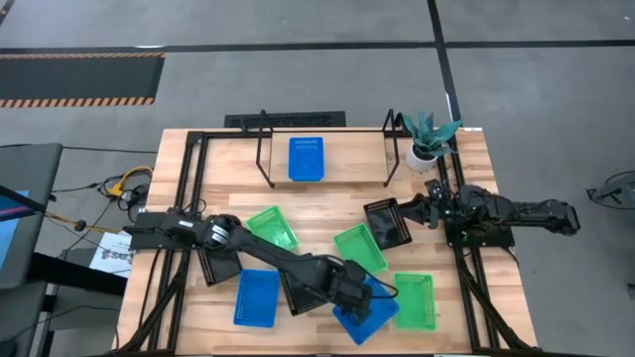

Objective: Stack baskets on shelf by color
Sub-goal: Stack the right blue bin on top of the other blue bin on the shelf

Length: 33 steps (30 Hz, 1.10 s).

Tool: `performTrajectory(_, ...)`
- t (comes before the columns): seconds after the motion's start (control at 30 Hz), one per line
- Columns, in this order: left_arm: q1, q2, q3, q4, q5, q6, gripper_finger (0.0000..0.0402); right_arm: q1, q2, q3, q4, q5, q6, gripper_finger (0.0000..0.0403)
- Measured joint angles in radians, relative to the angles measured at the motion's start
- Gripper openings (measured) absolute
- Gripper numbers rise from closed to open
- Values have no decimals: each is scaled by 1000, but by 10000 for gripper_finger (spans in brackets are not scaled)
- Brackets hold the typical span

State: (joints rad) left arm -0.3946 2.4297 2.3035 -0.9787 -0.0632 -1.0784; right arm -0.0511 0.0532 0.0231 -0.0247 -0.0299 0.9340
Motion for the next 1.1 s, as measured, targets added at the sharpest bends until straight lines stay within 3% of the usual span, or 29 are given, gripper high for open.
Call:
performTrajectory(0.07,2,-17,56,-34,5,8,1,2,0,0,0,0,0,224)
performTrajectory(0.2,8,-152,0,-74,-35,-38,1,1,1,-1,6,3,7,224)
performTrajectory(0.4,49,-344,-1,-360,-326,-138,0,-4,1,-1,2,7,8,224)
performTrajectory(0.5,117,-421,-1,-469,-466,-170,0,-4,2,-1,4,8,8,224)
performTrajectory(0.6,225,-468,-1,-533,-534,-122,0,-4,2,-1,3,8,8,224)
performTrajectory(0.8,514,-485,-2,-544,-543,71,0,-4,2,-1,6,9,9,224)
performTrajectory(0.9,647,-470,-2,-544,-534,96,0,-4,2,-1,7,9,9,224)
performTrajectory(1.1,789,-469,-98,-416,-368,114,0,-4,2,-1,9,10,8,224)
